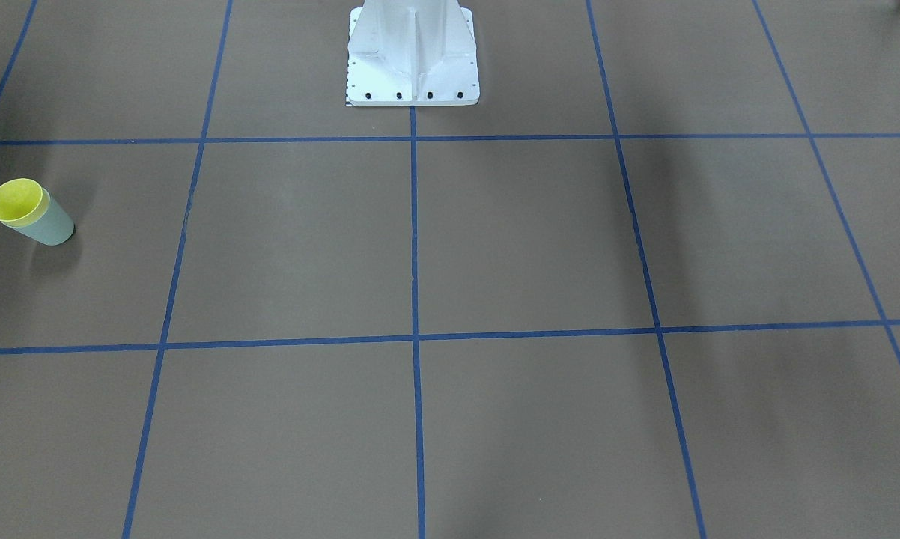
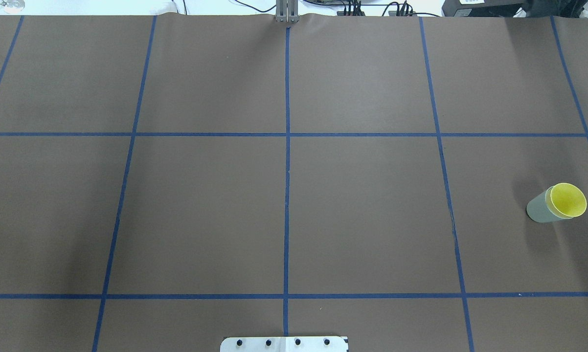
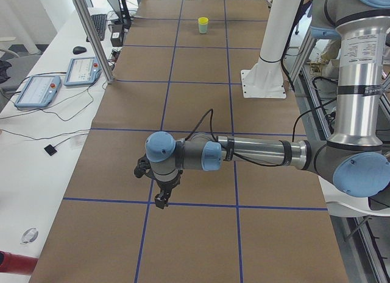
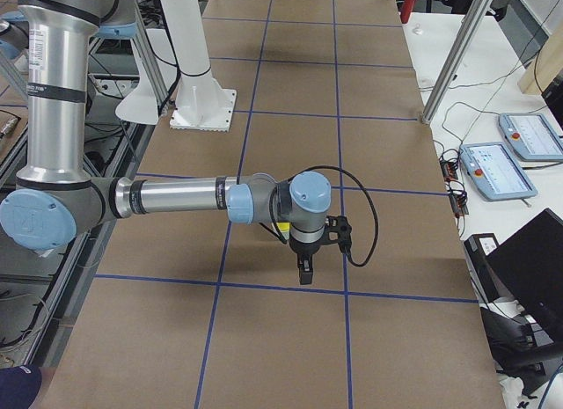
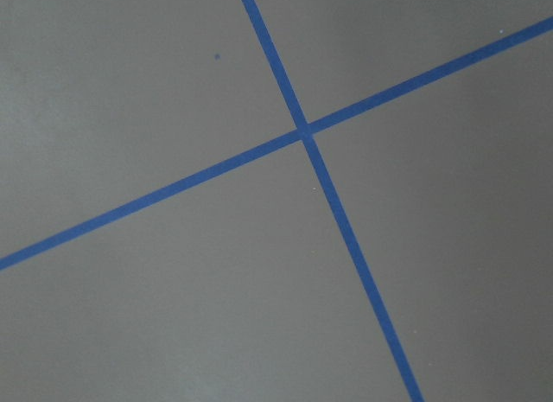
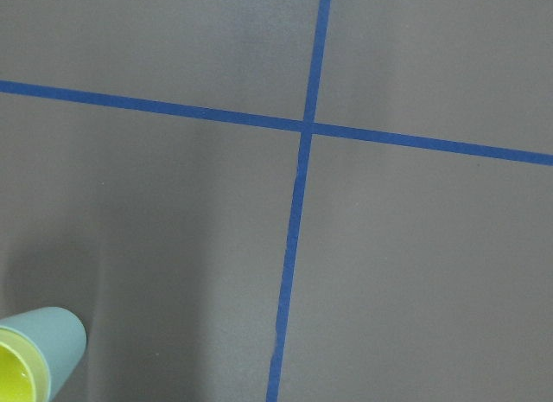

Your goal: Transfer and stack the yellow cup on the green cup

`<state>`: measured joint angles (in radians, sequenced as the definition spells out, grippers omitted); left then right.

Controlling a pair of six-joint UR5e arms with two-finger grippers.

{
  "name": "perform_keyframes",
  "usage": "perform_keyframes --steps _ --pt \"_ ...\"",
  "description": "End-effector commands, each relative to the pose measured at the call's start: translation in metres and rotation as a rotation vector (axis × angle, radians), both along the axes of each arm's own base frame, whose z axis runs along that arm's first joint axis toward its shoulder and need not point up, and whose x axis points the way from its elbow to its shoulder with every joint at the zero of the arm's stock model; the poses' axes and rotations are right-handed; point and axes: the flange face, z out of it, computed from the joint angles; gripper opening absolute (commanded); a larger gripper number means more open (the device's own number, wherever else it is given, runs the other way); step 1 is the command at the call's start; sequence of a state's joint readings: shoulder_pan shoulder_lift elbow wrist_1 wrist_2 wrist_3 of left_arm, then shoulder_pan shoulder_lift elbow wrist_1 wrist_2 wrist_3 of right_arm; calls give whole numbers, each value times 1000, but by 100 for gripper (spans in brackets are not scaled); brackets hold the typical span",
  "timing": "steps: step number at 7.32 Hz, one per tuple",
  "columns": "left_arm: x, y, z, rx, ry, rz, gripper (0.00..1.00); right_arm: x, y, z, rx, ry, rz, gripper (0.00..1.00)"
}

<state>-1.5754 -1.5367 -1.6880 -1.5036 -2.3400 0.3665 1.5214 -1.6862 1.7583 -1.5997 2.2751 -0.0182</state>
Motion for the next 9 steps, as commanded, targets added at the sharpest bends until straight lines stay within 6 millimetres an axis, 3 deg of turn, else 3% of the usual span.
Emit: perform_keyframes --steps 1,3,5,8,9 --pt "-8 6 -14 8 12 -19 100 0 5 15 -37 2 6 99" --pt "-7 15 -8 13 7 -10 100 2 24 30 -65 8 -1 99" --pt "-6 13 -21 56 12 -10 100 2 32 33 -73 8 -3 99" --pt "-7 14 -12 37 3 -10 100 2 32 36 -83 6 3 99" --pt "-7 27 1 10 2 -10 100 2 28 33 -79 6 6 99"
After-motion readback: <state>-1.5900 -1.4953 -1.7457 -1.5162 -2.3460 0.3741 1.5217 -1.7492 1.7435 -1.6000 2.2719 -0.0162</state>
